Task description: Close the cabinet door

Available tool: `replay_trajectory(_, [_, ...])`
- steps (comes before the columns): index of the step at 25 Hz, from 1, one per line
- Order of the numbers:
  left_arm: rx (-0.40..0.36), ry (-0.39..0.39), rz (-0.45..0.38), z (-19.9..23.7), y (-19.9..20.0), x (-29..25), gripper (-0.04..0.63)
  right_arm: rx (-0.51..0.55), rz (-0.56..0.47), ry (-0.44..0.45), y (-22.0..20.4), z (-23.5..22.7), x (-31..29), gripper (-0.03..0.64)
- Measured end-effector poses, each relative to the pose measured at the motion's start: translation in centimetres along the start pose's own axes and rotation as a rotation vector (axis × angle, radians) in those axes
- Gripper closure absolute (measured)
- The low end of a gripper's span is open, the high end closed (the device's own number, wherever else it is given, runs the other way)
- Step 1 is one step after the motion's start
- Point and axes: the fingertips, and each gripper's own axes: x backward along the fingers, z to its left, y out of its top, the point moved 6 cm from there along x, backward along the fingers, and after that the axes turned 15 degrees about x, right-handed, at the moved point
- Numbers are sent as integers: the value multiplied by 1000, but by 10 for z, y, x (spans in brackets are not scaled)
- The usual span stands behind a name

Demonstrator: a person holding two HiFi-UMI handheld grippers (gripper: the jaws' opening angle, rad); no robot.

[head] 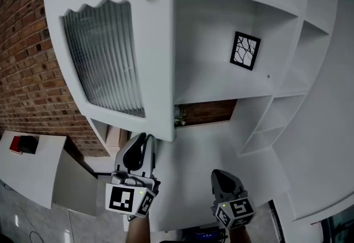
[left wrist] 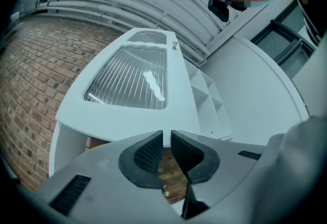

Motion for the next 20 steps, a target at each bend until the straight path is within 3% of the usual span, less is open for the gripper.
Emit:
replay_trajectory(5, [24, 1, -24, 5, -7, -13, 547, -22, 18, -12, -10, -8, -7, 615])
replay_trajectory(20, [-3, 23, -18, 19, -13, -39, 580, -51, 3, -13, -14, -18, -28, 615])
